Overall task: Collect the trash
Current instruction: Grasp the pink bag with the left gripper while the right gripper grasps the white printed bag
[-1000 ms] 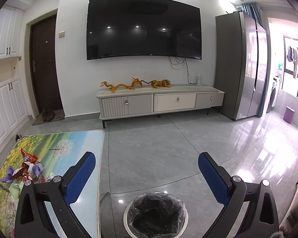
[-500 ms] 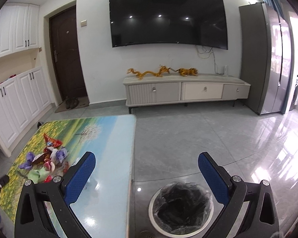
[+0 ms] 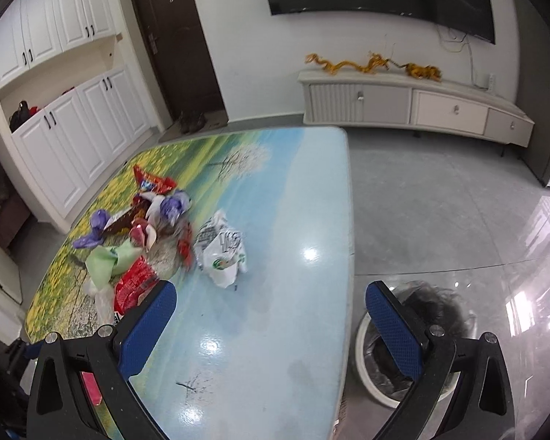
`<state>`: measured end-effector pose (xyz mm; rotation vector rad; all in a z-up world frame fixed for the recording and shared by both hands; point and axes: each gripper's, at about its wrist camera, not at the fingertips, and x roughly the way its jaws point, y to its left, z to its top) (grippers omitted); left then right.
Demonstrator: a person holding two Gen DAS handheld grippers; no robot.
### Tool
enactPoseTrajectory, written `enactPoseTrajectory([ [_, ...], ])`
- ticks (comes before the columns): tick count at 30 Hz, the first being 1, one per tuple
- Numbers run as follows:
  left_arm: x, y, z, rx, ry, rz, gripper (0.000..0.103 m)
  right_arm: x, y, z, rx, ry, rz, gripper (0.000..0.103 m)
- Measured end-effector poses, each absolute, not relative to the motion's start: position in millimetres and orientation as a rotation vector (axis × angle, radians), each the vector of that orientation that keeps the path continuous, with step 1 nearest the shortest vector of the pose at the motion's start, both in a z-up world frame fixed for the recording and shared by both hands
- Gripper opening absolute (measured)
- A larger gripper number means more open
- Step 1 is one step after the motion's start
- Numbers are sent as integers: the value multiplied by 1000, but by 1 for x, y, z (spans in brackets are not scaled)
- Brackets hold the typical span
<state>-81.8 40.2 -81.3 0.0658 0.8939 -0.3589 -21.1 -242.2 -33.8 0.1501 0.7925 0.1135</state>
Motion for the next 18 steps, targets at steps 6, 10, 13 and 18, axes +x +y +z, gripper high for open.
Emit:
enactPoseTrajectory([
  [6,-74,40,-89,52,926,-396,67,4,-222,-46,131,832,157,103],
  [10,-69,37,-93,60,943,-426,52,22,-215,-52,134,856,180,101],
  [13,-65,36,-95,48,956,-448,39,37,-208,-59,131,870,200,98],
  [18,-59,39,-95,20,954,-454,35,60,-198,-72,123,897,225,90],
])
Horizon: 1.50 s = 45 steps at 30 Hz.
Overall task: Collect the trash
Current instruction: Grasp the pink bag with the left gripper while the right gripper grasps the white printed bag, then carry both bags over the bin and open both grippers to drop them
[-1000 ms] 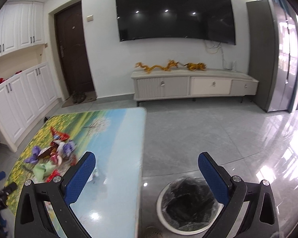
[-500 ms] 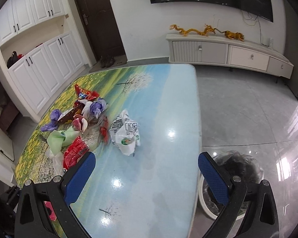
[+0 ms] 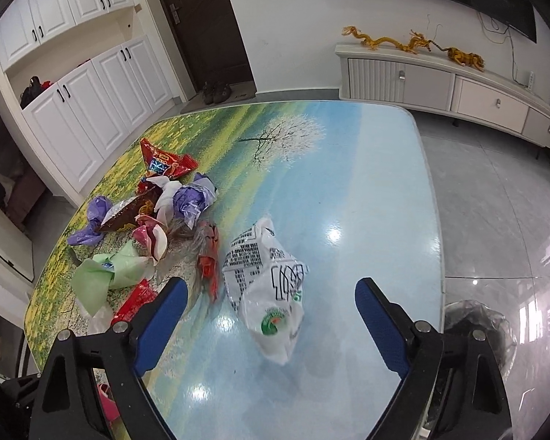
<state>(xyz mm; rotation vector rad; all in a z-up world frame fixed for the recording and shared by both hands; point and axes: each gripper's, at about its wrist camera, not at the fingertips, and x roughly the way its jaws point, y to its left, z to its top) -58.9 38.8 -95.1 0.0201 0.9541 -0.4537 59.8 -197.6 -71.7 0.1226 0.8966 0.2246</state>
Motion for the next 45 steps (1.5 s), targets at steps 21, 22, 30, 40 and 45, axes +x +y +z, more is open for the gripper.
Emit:
enactPoseTrajectory([
  [21,-60,57,-60,-45,869,-378,34,42,-211,-69,203,856,291,29],
  [22,-61,54,-56,-40,859,-376,34,36,-215,-63,207,837,289,29],
  [30,-46,26,-23,-3,795,-411,34,-10,-275,-22,225,696,187,29],
  [40,-5,-94,6,60,769,-603,34,-58,-389,-32,312,664,-58,29],
  [45,10,-176,1,129,787,-711,34,-69,-431,-62,384,715,-138,29],
])
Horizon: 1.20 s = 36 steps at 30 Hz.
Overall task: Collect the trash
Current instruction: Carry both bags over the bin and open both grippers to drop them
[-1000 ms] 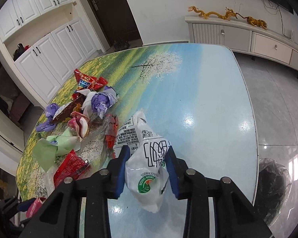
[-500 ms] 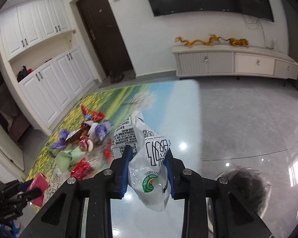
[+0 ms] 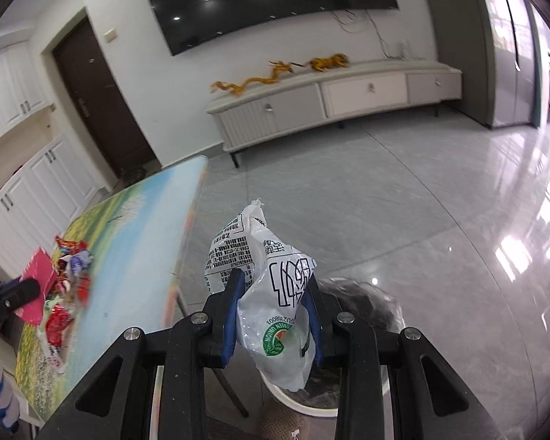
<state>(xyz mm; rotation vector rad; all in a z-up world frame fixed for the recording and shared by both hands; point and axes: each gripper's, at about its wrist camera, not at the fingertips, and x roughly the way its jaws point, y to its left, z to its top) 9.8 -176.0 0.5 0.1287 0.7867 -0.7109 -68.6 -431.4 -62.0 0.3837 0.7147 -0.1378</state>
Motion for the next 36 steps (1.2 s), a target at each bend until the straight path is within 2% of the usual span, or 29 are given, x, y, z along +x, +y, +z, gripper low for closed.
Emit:
enactPoseTrajectory([
  [10,31,-296,-32,154,902,-832,37,-65,-478,-117,498,819,-194,33],
  [12,35,-314,-39,149,923,-843,38,-63,-484,-126,503,837,-206,48],
  [13,36,-321,-41,142,935,-853,40,-62,-485,-130,504,845,-218,65],
  [14,39,-327,-45,127,951,-868,48,-61,-487,-132,510,848,-220,70],
  [15,40,-332,-46,117,958,-873,58,-62,-489,-134,518,849,-219,70],
  [16,41,-334,-47,113,960,-871,60,-62,-491,-136,524,853,-222,70],
  [27,35,-316,-30,106,913,-815,61,-82,-495,-112,518,812,-278,70],
  [36,10,-274,11,88,777,-733,61,-94,-476,-67,478,720,-258,70],
])
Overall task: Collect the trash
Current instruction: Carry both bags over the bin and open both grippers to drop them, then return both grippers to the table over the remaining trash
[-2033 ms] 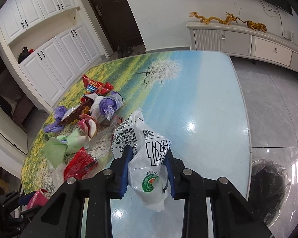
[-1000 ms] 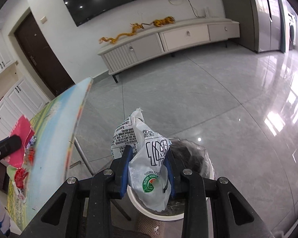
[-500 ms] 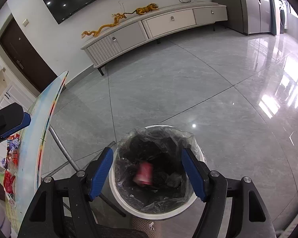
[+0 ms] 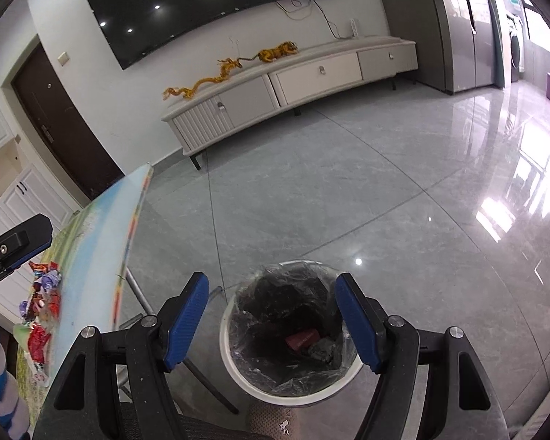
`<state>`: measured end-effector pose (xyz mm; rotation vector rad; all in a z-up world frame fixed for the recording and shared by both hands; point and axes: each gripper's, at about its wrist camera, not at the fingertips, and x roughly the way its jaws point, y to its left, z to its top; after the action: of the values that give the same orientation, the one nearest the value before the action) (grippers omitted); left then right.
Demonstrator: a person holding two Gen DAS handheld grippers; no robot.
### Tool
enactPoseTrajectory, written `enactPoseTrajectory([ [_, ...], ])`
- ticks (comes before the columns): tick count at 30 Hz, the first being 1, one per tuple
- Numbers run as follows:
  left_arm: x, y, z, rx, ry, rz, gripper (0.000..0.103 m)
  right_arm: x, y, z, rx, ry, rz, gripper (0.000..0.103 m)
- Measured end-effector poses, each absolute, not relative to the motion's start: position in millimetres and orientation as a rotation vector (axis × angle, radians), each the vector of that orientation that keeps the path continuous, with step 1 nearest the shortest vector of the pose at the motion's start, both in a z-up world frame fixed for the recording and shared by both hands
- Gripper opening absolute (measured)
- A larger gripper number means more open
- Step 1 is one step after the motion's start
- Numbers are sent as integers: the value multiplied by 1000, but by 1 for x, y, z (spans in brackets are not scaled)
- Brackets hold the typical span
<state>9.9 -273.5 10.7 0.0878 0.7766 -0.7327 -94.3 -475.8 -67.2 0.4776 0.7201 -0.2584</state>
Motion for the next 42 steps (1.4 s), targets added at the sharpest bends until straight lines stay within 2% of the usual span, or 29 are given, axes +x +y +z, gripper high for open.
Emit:
enactPoseTrajectory([
  [3,0,-257,22,71,737,-708,61,-98,-463,-50,447,685,-245,71],
  [7,-13,-232,34,84,698,-657,61,-105,-446,-30,413,646,-227,81],
  [14,-30,-174,40,100,687,-524,61,-113,-416,-1,363,597,-174,89],
  [21,-32,-106,38,99,682,-397,61,-119,-382,18,336,581,-85,89],
  [30,-20,-2,17,88,726,-261,61,-90,-331,10,297,650,34,89],
  [35,-10,52,-2,53,777,-214,61,-65,-293,1,267,704,131,81],
  [40,-5,71,-26,67,839,-238,61,-32,-246,-21,252,797,260,72],
  [42,-2,72,-35,71,861,-254,61,-19,-226,-32,247,835,320,72],
])
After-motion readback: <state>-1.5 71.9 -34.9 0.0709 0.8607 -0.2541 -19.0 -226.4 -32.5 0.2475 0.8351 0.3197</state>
